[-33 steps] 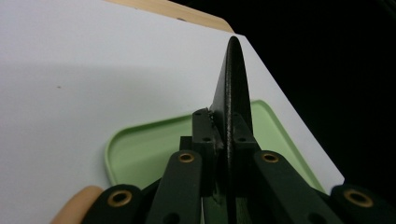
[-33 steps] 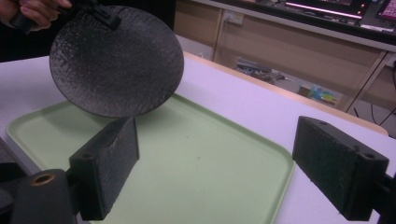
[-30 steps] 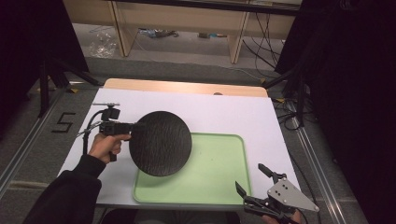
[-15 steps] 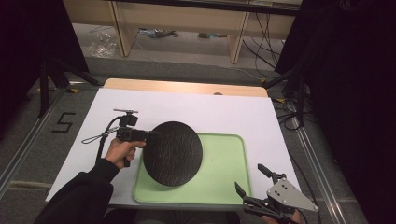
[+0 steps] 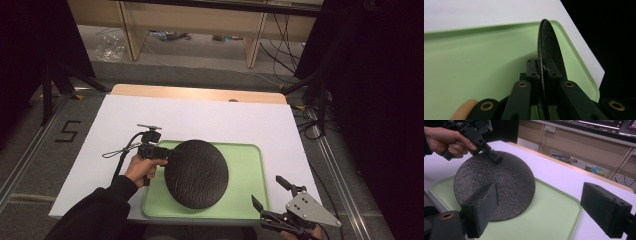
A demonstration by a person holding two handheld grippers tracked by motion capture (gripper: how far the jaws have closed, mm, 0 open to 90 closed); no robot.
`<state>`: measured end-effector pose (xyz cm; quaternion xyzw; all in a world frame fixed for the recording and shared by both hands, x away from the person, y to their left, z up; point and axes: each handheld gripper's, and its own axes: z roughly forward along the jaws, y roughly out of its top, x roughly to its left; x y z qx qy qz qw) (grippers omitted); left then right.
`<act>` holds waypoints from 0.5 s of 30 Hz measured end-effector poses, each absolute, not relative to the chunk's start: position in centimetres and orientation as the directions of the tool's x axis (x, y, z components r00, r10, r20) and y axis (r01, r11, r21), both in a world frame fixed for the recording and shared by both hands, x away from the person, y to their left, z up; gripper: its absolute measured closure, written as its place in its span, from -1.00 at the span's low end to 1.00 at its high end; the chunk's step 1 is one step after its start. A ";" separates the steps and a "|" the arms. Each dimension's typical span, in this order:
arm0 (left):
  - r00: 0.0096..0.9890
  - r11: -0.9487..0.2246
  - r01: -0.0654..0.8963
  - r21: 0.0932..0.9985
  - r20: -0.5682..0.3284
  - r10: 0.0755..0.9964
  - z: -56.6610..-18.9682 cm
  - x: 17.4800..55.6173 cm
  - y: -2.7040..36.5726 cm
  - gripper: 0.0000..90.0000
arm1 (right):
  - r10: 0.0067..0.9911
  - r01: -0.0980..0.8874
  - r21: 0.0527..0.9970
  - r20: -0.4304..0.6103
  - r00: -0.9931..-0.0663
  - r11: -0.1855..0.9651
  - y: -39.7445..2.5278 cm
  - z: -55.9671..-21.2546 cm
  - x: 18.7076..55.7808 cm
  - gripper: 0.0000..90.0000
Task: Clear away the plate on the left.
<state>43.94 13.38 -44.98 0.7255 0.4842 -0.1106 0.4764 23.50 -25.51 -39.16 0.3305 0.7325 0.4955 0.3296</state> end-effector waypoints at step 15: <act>0.530 -0.230 0.816 0.530 -0.530 0.662 -45.4 44.1 13.7 0.60 | 0.807 0.156 0.944 -0.155 -0.569 0.291 -25.5 -39.2 23.5 -0.66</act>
